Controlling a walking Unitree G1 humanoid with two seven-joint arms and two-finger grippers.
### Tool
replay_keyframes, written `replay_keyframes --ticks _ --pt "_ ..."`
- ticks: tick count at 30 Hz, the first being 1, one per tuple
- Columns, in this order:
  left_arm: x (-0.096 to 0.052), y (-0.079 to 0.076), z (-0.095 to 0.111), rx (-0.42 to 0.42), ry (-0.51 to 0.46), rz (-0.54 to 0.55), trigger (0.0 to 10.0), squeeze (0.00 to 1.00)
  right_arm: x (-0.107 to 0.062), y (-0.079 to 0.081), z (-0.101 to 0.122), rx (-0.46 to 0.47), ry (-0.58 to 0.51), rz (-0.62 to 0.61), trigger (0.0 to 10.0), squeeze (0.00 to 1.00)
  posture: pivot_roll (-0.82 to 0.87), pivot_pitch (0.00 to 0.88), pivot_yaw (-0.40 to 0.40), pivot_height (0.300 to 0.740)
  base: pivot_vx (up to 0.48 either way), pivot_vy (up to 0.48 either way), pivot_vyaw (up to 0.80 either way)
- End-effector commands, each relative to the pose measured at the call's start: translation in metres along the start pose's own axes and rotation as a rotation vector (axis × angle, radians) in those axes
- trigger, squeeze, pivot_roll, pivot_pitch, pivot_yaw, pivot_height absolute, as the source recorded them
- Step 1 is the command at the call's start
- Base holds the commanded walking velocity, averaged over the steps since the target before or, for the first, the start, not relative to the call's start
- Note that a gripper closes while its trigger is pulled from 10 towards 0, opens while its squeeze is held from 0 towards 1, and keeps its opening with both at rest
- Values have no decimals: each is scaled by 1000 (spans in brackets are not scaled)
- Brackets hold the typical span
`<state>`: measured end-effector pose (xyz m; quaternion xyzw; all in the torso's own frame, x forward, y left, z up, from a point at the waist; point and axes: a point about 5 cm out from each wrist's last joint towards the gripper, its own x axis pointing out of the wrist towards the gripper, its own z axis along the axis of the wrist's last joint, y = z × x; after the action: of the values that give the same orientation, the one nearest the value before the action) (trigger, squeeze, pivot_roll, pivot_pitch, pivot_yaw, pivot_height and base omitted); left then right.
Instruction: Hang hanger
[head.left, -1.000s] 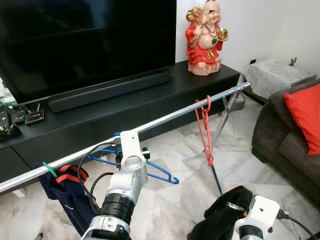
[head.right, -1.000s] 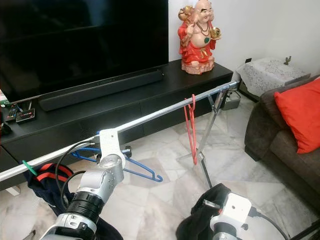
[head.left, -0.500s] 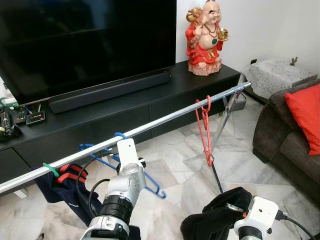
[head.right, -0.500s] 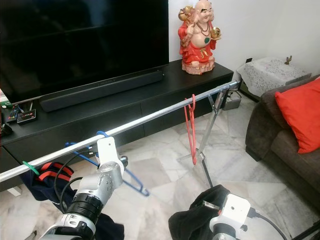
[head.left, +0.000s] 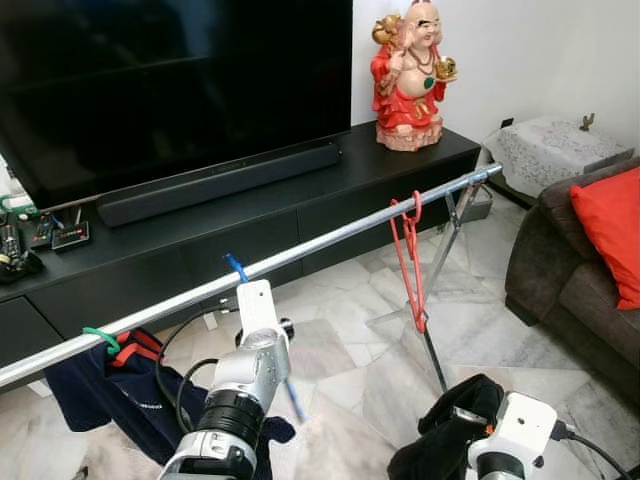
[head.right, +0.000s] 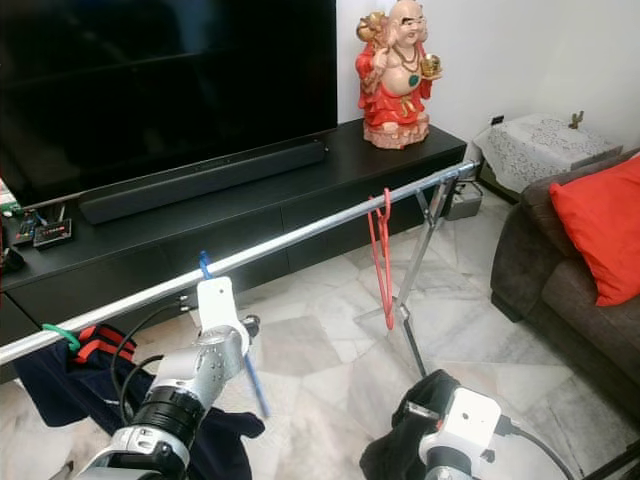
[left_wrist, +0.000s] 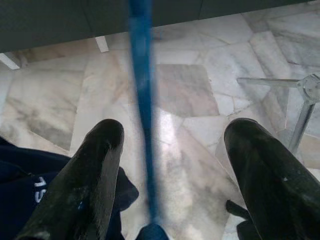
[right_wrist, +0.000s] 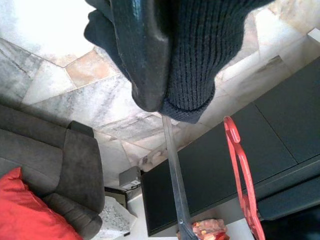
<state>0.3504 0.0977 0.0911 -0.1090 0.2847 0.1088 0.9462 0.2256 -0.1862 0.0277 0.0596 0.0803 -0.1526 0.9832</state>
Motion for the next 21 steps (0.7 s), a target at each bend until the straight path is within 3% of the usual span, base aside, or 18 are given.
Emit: replay_keyframes --ticks 1,9,10,12,13,14,15,16,17,18,19,20,21 --pt "1 -1 2 5 0 -25 10000 0 0 6 2 3 -21 17 10000 0 55 0 97 740 0 0 0" --pt "7 2 9 37 -90 -114 10000 0 1 5 3 2 -25 15 10000 0 43 0 98 740 0 0 0" --pt "9 6 10 75 -125 -119 9412 0 1 4 3 1 -26 13 10000 0 43 0 98 740 0 0 0" --pt "12 12 9 23 -111 -119 7216 0 1 4 3 0 -26 11 10000 0 38 0 97 740 0 0 0" --pt "13 15 10 9 -112 -117 7216 0 1 4 3 0 -26 11 10000 0 38 0 97 740 0 0 0" --pt "14 17 10 -17 -102 -117 3961 0 1 4 3 -1 -26 10 10000 0 38 0 97 740 0 0 0" --pt "15 19 12 -62 -87 -118 2980 0 1 4 4 -1 -26 10 10000 0 33 0 93 740 0 0 0" --pt "17 21 14 -82 -86 -124 2980 0 1 3 4 -1 -26 10 10000 0 37 0 92 740 0 0 0" --pt "19 22 16 -33 -98 -153 3961 0 1 3 3 -2 -25 12 10000 0 41 0 90 740 0 0 0" --pt "19 22 15 1 -102 -174 4235 0 1 4 3 -2 -25 14 10000 0 41 0 90 740 0 0 0" --pt "21 23 12 53 -107 -196 6627 0 1 5 3 -3 -24 16 10000 0 40 0 89 740 0 0 0" --pt "22 26 8 117 -120 -202 9765 0 1 6 3 -3 -24 18 10000 0 35 0 89 740 0 0 0" --pt "22 27 5 167 -133 -208 10000 0 2 6 3 -3 -24 18 10000 0 26 0 90 740 0 0 0"
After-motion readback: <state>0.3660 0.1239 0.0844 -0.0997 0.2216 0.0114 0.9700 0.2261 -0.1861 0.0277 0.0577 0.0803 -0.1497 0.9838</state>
